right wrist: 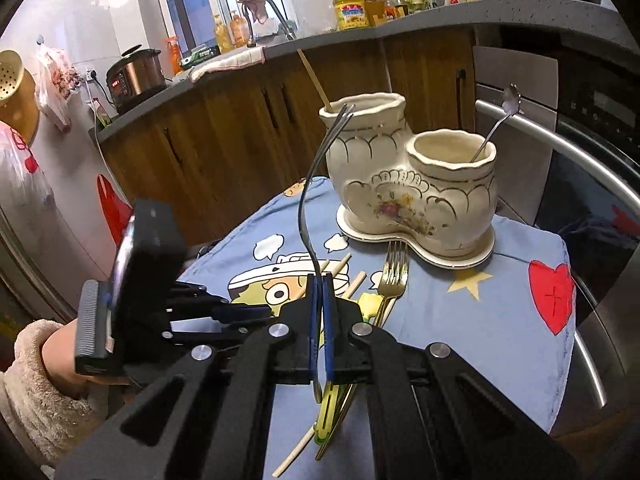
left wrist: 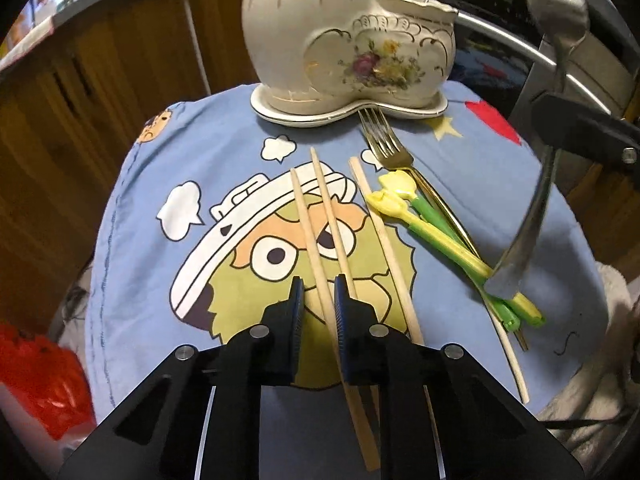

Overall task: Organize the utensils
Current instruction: 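Grasp another wooden chopstick with the left tool while the right tool lifts the fork, then lower the chopstick into the tall cup with the left tool while the right tool carries the fork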

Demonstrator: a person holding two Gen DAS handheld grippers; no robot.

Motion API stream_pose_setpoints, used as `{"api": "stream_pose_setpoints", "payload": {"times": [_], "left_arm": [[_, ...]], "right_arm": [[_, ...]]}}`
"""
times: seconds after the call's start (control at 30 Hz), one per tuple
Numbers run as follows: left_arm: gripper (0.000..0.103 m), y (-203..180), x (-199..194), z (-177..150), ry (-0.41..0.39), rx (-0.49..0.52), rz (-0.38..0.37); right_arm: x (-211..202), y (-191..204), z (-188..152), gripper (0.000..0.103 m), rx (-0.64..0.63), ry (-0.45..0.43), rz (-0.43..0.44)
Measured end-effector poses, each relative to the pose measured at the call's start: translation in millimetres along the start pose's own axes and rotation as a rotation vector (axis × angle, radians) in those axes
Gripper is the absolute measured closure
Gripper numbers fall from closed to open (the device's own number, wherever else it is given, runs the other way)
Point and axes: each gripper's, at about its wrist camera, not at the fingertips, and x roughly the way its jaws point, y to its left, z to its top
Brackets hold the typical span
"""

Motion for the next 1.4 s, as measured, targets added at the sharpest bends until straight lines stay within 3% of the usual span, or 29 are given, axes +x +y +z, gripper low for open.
{"api": "stream_pose_setpoints", "payload": {"times": [0.07,0.13,0.4,0.63,0.8,1.17,1.4], "left_arm": [[0.087,0.3,2.3,3.2,0.001,0.001,0.003],[0.095,2.8,3.3,3.8,-0.006,-0.006,0.017],[0.096,13.3,-7.5,-3.9,-0.116,-0.067,0.000],[0.097,13.5,-41.5,-3.8,-0.263,-0.049,-0.031],[0.096,9.7,-68.8,2.0,-0.378,-0.036,-0.094],[0.096,13.4,-95.2,76.7,-0.650,-0.055,-0.150],[0.096,22.3,-101.1,128.3,-0.812,-0.109,-0.140]], "right_arm": [[-4.3,-0.5,0.4,0.101,0.002,-0.014,0.004],[-10.0,-0.1,0.8,0.101,0.000,-0.032,0.005],[-30.6,-10.7,6.8,0.101,0.007,-0.114,-0.025],[-30.4,-24.7,8.7,0.101,0.021,-0.136,-0.053],[-30.4,-37.2,17.0,0.101,0.039,-0.157,-0.062],[-38.7,-60.4,75.4,0.101,0.073,-0.342,-0.078],[-32.5,-73.7,104.6,0.101,0.080,-0.441,-0.113]]}}
